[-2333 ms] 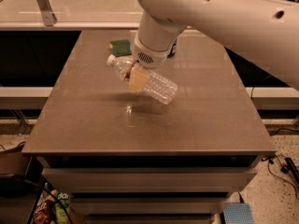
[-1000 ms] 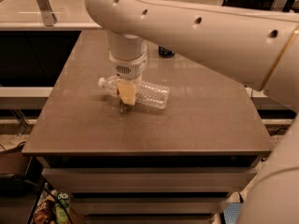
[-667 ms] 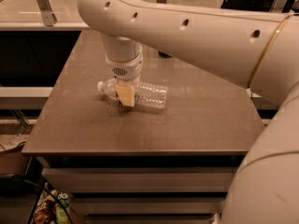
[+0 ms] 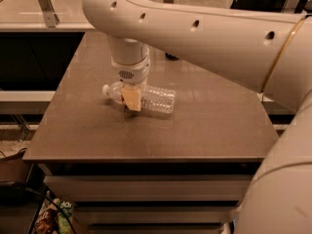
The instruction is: Knock water bottle over
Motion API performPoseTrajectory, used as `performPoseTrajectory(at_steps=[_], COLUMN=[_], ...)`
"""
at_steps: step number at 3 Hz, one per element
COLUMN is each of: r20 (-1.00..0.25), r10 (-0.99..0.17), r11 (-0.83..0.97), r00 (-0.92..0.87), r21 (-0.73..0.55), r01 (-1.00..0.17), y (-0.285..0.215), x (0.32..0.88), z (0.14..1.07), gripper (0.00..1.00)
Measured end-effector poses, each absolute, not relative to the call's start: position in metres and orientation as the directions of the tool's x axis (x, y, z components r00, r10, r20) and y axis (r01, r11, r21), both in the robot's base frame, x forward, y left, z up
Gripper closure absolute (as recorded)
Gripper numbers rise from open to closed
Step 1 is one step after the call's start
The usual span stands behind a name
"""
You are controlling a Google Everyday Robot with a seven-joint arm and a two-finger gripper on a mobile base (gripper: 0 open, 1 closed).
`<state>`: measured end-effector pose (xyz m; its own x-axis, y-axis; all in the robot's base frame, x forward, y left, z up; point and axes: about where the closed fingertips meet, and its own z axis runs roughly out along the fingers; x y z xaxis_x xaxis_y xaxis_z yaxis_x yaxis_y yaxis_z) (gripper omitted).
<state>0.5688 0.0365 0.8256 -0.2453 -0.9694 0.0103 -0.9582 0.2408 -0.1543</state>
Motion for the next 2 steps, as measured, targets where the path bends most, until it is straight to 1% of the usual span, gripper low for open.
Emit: performPoseTrajectory(at_steps=[2], r20=[0.007], r10=[-0.969], r11=[0.242], r00=[-0.246], r21=[-0.158], r01=[-0.957], y=[0.0353], x=[0.5685], z=[0.8263], gripper=[0.13])
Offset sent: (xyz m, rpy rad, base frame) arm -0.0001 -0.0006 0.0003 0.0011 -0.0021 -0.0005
